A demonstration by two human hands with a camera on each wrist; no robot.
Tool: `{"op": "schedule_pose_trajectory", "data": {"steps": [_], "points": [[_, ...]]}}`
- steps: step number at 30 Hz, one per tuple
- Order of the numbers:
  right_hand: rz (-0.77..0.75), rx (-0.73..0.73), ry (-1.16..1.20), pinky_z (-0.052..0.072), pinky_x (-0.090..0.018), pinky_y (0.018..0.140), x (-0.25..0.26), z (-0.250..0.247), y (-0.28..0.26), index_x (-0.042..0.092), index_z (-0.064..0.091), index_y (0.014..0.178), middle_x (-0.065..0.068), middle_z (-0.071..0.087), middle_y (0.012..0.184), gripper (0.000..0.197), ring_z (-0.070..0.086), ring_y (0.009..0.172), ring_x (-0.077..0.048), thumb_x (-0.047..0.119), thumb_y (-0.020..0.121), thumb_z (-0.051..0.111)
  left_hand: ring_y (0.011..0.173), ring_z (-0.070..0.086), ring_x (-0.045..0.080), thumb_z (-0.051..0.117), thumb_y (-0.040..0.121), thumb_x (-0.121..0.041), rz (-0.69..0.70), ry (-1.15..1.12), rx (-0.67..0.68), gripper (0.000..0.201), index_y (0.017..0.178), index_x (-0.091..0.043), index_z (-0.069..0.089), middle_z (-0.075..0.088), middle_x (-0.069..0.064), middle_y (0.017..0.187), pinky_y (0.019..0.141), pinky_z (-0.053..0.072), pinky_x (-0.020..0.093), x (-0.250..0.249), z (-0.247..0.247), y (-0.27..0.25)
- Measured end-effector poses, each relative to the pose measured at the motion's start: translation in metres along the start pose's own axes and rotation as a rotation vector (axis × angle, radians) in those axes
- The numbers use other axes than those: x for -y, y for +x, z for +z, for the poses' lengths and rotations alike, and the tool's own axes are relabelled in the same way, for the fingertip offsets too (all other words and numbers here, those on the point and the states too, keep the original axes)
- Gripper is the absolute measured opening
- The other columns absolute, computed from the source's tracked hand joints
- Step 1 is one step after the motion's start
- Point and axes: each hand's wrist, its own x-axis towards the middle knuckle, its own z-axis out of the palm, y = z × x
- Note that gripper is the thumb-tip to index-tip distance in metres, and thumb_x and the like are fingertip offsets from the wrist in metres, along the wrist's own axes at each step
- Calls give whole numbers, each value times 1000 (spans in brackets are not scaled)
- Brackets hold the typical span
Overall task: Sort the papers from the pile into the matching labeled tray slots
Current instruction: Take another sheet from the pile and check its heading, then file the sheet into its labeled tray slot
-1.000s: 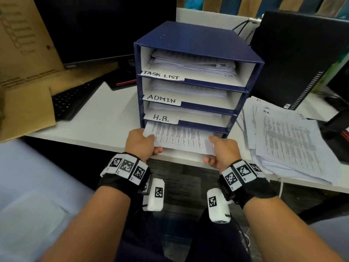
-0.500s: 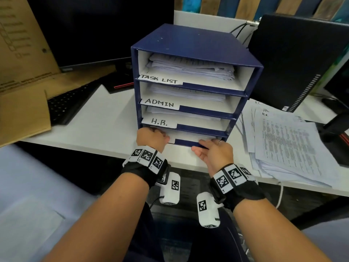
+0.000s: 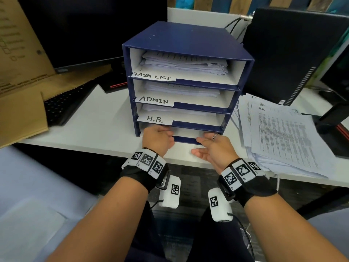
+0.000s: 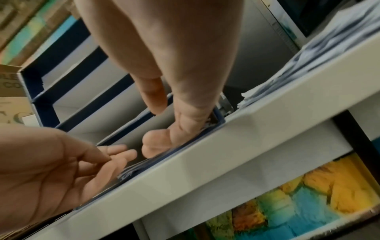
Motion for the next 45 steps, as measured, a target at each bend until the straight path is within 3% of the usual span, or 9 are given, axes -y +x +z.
{"op": "schedule_pose_trajectory", "data": {"steps": [5,9,12,15,21,28,33,38,45], "points": [[-122,25,-326,54,-32,55,23,-29,-28,10,66,108,-10,76,83,13,68,60,-24,12,99,56,60,54,15,43,96,-2,86,361,181,24,95,-7,66,71,8,84,52,46,23,-2,39,-33],[-267,-246,-580,43,-26,57,34,-70,-27,10,68,79,-4,70,61,20,60,51,-15,20,94,59,59,54,15,41,95,-3,146,436,348,26,95,-7,67,71,6,79,50,46,22,0,81,-48],[-300,-454,-768,40,-26,58,38,-103,-14,16,64,73,-1,66,72,24,57,66,-20,24,95,57,60,56,17,39,93,-1,164,493,491,29,91,-11,66,71,3,78,55,49,25,7,116,-56],[-260,-529,-983,42,-26,70,39,-135,-2,16,71,103,-8,72,99,21,63,86,-29,23,97,52,79,65,23,43,91,-4,199,564,546,27,90,-18,66,73,2,90,75,56,33,17,149,-53],[-81,-372,-1279,53,-43,95,29,-187,18,17,66,123,-10,67,122,31,64,106,-32,29,100,47,129,49,28,46,99,-16,308,906,684,55,150,-9,30,45,12,148,105,40,30,20,198,-44],[-16,-370,-1473,30,-60,109,23,-206,15,39,55,134,3,45,144,42,42,133,-29,54,96,47,119,54,31,46,100,-24,372,1241,633,42,136,-2,40,55,14,131,95,40,32,18,233,-31],[26,-230,-1414,41,-55,106,25,-219,25,38,47,142,1,43,149,57,49,129,-30,65,92,46,92,53,22,55,95,-22,154,935,596,21,109,-7,50,52,8,98,81,50,33,15,250,-3],[41,-231,-1460,41,-56,104,30,-223,25,44,44,142,6,42,148,56,43,131,-28,68,91,45,60,48,18,50,98,-34,112,1024,631,27,97,-7,56,53,7,79,51,36,24,12,257,3],[-59,-243,-1356,31,-50,105,29,-229,10,49,47,135,16,42,148,49,38,134,-20,68,89,50,114,60,34,44,102,-25,180,1057,488,38,124,3,58,62,20,123,88,47,35,18,265,8]]}}
